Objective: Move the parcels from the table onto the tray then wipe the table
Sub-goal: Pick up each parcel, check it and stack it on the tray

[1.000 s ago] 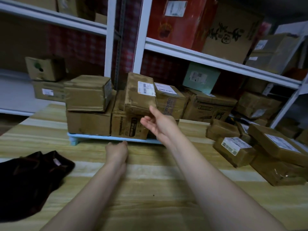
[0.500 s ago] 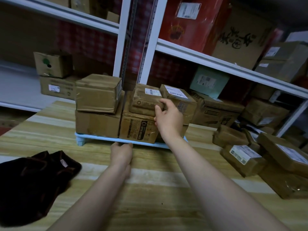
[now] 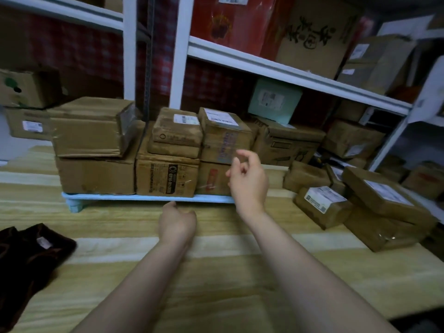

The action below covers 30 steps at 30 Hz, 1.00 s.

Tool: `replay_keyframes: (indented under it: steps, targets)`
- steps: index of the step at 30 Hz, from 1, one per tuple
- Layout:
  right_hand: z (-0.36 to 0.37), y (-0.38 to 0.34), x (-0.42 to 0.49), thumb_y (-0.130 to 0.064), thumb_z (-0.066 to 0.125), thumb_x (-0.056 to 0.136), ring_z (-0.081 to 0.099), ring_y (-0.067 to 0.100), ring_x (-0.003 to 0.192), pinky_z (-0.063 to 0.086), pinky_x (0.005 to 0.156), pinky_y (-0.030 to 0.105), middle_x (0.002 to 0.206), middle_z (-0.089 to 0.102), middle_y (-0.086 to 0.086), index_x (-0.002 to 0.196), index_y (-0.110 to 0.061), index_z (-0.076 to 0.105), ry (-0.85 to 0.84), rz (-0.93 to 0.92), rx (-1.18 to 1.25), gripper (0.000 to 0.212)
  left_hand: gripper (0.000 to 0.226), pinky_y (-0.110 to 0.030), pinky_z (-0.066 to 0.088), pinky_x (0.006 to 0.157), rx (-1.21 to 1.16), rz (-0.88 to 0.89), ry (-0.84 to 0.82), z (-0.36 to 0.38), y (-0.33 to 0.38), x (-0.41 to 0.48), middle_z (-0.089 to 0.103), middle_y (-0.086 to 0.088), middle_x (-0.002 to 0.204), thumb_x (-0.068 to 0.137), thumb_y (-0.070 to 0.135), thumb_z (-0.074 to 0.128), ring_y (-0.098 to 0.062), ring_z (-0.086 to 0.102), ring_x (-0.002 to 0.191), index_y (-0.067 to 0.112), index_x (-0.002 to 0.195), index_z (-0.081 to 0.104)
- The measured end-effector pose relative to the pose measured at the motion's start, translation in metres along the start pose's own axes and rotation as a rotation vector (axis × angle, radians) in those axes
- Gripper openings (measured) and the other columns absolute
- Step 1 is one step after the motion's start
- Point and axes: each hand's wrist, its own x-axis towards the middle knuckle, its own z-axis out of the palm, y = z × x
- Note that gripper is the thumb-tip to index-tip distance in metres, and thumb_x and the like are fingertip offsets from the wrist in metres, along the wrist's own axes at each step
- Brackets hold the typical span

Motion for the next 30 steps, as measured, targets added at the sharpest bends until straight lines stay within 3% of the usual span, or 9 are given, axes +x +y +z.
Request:
replay_keyframes:
  steps: [2, 4, 7, 9, 14, 17, 24, 28, 30]
  targets:
    - [-0.03, 0.03, 0.008, -0.026, 0.054, 0.099, 0.068, 0.019, 0.077, 0.054, 0.071, 0.037, 0.079, 0.071, -0.006, 0.12, -0.025, 0.059, 0.122, 0.116, -0.056, 0.021, 0.069, -0.043, 0.036, 0.11, 0.216, 0.047, -0.028, 0.019, 0.001, -0.012, 0.047, -0.01, 0.143, 0.085, 0.033, 0.064, -0.033, 0.044, 0.13, 0.019, 0.147, 0.035]
    - [-0.064, 0.063, 0.018, -0.025, 0.055, 0.099, 0.064, 0.022, 0.096, 0.047, 0.078, 0.034, 0.1, 0.068, -0.002, 0.13, -0.021, 0.054, 0.211, 0.267, -0.149, 0.031, 0.07, -0.037, 0.031, 0.112, 0.447, 0.127, -0.085, 0.042, 0.005, -0.027, 0.041, -0.01, 0.147, 0.084, 0.041, 0.063, -0.031, 0.037, 0.135, 0.022, 0.146, 0.036]
    - [-0.112, 0.112, 0.03, -0.03, 0.06, 0.096, 0.045, 0.036, 0.128, 0.041, 0.101, 0.041, 0.142, 0.043, 0.015, 0.145, -0.021, 0.039, 0.188, 0.541, -0.35, 0.054, 0.067, -0.033, 0.028, 0.111, 0.674, 0.287, -0.219, 0.083, 0.012, -0.048, 0.039, -0.008, 0.148, 0.083, 0.049, 0.061, -0.028, 0.034, 0.137, 0.028, 0.143, 0.041]
    - [-0.136, 0.133, 0.032, -0.029, 0.063, 0.094, 0.038, 0.04, 0.13, 0.039, 0.104, 0.045, 0.147, 0.03, 0.018, 0.149, -0.025, 0.033, 0.185, 0.64, -0.447, 0.063, 0.067, -0.035, 0.027, 0.113, 0.775, 0.378, -0.292, 0.108, 0.017, -0.06, 0.036, -0.005, 0.151, 0.082, 0.051, 0.061, -0.026, 0.031, 0.139, 0.031, 0.143, 0.041]
    - [-0.184, 0.162, 0.049, -0.031, 0.065, 0.093, 0.033, 0.035, 0.131, 0.039, 0.104, 0.043, 0.152, 0.017, 0.01, 0.154, -0.034, 0.025, 0.125, 0.586, -0.522, 0.073, 0.072, -0.046, 0.017, 0.114, 1.136, 0.481, -0.404, 0.152, 0.02, -0.08, 0.017, -0.005, 0.159, 0.083, 0.061, 0.057, -0.03, 0.016, 0.143, 0.033, 0.146, 0.035]
    - [-0.197, 0.175, 0.056, -0.038, 0.065, 0.093, 0.031, 0.036, 0.135, 0.037, 0.107, 0.044, 0.154, 0.014, 0.01, 0.147, -0.033, 0.036, -0.025, 0.603, -0.516, 0.061, 0.073, -0.047, 0.021, 0.112, 1.224, 0.467, -0.405, 0.157, 0.025, -0.079, 0.019, -0.005, 0.158, 0.083, 0.064, 0.056, -0.03, 0.018, 0.142, 0.034, 0.146, 0.034]
    - [-0.185, 0.184, 0.039, -0.022, 0.081, 0.079, 0.035, 0.038, 0.134, 0.035, 0.107, 0.041, 0.158, 0.02, 0.007, 0.111, -0.024, 0.043, 0.025, 0.424, -0.395, 0.05, 0.075, -0.046, 0.019, 0.114, 1.198, 0.493, -0.395, 0.154, 0.02, -0.078, 0.016, -0.002, 0.16, 0.082, 0.066, 0.056, -0.029, 0.016, 0.144, 0.039, 0.147, 0.031]
    - [-0.186, 0.173, 0.025, -0.026, 0.084, 0.077, 0.045, 0.018, 0.12, 0.038, 0.101, 0.029, 0.141, 0.039, 0.002, 0.116, -0.024, 0.043, 0.006, 0.359, -0.109, 0.056, 0.076, -0.044, 0.015, 0.116, 1.149, 0.505, -0.398, 0.149, 0.015, -0.077, 0.015, 0.001, 0.16, 0.08, 0.068, 0.056, -0.028, 0.014, 0.145, 0.041, 0.147, 0.032]
    - [-0.185, 0.168, 0.014, -0.031, 0.084, 0.076, 0.048, 0.016, 0.123, 0.043, 0.106, 0.036, 0.138, 0.043, 0.0, 0.12, -0.032, 0.036, -0.028, 0.354, 0.031, 0.065, 0.076, -0.043, 0.014, 0.116, 1.084, 0.469, -0.418, 0.144, 0.01, -0.073, 0.019, 0.004, 0.159, 0.076, 0.071, 0.057, -0.025, 0.015, 0.144, 0.044, 0.144, 0.036]
